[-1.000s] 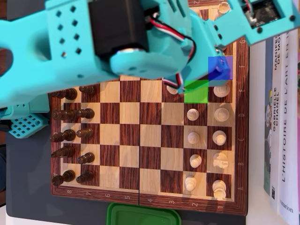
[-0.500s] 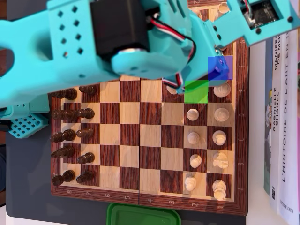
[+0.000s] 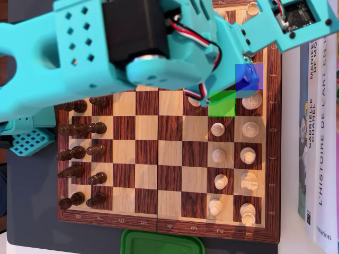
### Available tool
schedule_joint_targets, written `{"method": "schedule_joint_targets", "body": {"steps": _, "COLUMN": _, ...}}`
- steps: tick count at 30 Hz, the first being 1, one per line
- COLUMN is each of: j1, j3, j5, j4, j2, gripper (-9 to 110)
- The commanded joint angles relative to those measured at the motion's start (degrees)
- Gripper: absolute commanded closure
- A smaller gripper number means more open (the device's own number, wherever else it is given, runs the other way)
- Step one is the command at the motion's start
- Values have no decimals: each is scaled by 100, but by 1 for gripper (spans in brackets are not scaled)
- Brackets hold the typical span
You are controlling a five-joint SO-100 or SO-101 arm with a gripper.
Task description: Play chess
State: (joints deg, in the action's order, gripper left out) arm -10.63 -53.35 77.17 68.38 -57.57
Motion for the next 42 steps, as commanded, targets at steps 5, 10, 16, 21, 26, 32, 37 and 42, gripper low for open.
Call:
{"method": "schedule_joint_targets", "body": {"steps": 5, "j1": 53, "j3": 246, "j5": -18, "j4": -62, "j2": -44, "gripper": 90}}
{"method": "schedule_joint_targets", "body": {"steps": 10, "j1": 35, "j3": 246, "j5": -18, "j4": -88, "j2": -44, "gripper": 90}}
{"method": "schedule_joint_targets", "body": {"steps": 16, "j1": 26, "j3": 246, "j5": -18, "j4": -62, "j2": -44, "gripper": 90}}
{"method": "schedule_joint_targets", "body": {"steps": 21, "j1": 18, "j3": 246, "j5": -18, "j4": -62, "j2": -44, "gripper": 90}}
{"method": "schedule_joint_targets", "body": {"steps": 26, "j1": 18, "j3": 246, "j5": -18, "j4": -62, "j2": -44, "gripper": 90}}
{"method": "schedule_joint_targets", "body": {"steps": 32, "j1": 18, "j3": 246, "j5": -18, "j4": -62, "j2": -35, "gripper": 92}}
{"method": "schedule_joint_targets", "body": {"steps": 37, "j1": 18, "j3": 246, "j5": -18, "j4": -70, "j2": -35, "gripper": 93}}
{"method": "schedule_joint_targets", "body": {"steps": 42, "j1": 18, "j3": 246, "j5": -18, "j4": -62, "j2": -35, "gripper": 95}}
